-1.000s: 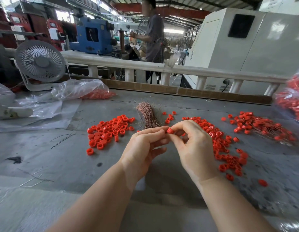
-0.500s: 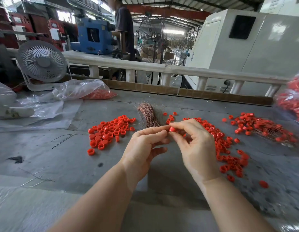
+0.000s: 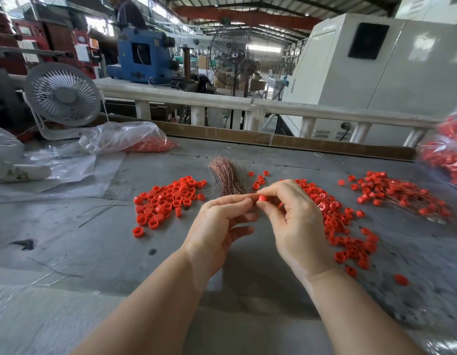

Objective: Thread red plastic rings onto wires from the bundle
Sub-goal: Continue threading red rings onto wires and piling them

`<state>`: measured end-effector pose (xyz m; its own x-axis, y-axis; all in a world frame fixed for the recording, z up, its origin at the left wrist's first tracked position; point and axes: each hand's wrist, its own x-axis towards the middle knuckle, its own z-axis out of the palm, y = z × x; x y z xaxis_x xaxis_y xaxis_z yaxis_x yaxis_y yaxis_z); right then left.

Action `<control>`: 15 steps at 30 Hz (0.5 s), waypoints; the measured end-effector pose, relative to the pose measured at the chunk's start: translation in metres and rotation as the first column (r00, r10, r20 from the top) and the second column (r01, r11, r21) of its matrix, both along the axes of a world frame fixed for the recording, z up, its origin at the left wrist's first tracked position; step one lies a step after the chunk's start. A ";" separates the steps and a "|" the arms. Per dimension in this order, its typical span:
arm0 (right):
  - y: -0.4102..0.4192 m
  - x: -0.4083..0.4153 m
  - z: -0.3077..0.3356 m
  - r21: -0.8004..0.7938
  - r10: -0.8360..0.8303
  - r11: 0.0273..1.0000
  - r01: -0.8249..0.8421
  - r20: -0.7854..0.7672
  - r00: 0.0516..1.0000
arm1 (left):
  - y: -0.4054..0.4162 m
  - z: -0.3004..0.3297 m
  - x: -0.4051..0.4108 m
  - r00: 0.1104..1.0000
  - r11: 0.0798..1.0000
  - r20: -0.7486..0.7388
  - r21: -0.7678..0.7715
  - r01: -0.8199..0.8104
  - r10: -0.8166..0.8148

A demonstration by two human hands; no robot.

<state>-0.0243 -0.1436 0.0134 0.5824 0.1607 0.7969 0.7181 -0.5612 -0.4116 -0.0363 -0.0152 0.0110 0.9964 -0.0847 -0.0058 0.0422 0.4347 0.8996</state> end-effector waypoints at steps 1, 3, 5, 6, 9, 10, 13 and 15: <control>0.000 0.000 0.000 0.006 0.003 1.000 -0.003 0.005 1.000 | 0.000 -0.001 0.000 1.000 1.000 -0.002 -0.006 0.004 -0.004; 0.000 0.000 -0.001 0.008 0.007 1.000 -0.007 0.022 1.000 | 0.000 -0.001 0.001 1.000 1.000 -0.006 -0.023 0.013 -0.013; -0.001 0.001 -0.002 0.007 0.007 1.000 -0.007 0.030 1.000 | 0.000 -0.002 0.002 1.000 0.999 -0.013 -0.041 0.024 -0.024; -0.001 0.001 -0.002 0.005 0.006 1.000 -0.006 0.028 1.000 | -0.001 -0.002 0.002 0.999 0.999 -0.012 -0.043 0.029 -0.030; -0.002 0.001 -0.002 -0.001 0.003 1.000 -0.003 0.015 1.000 | -0.002 -0.003 0.002 0.999 0.999 0.021 -0.029 0.043 -0.043; -0.002 0.001 -0.002 0.002 0.001 1.000 -0.001 0.011 1.000 | -0.002 -0.003 0.002 0.999 0.999 0.033 -0.012 0.044 -0.044; -0.002 0.001 -0.002 0.009 0.000 1.000 0.000 0.001 1.000 | -0.003 -0.005 0.002 0.999 0.998 0.038 0.048 0.028 -0.030; -0.001 0.001 -0.003 0.002 0.004 1.000 -0.004 0.013 1.000 | -0.003 -0.005 0.001 1.000 0.997 0.027 0.075 0.002 -0.005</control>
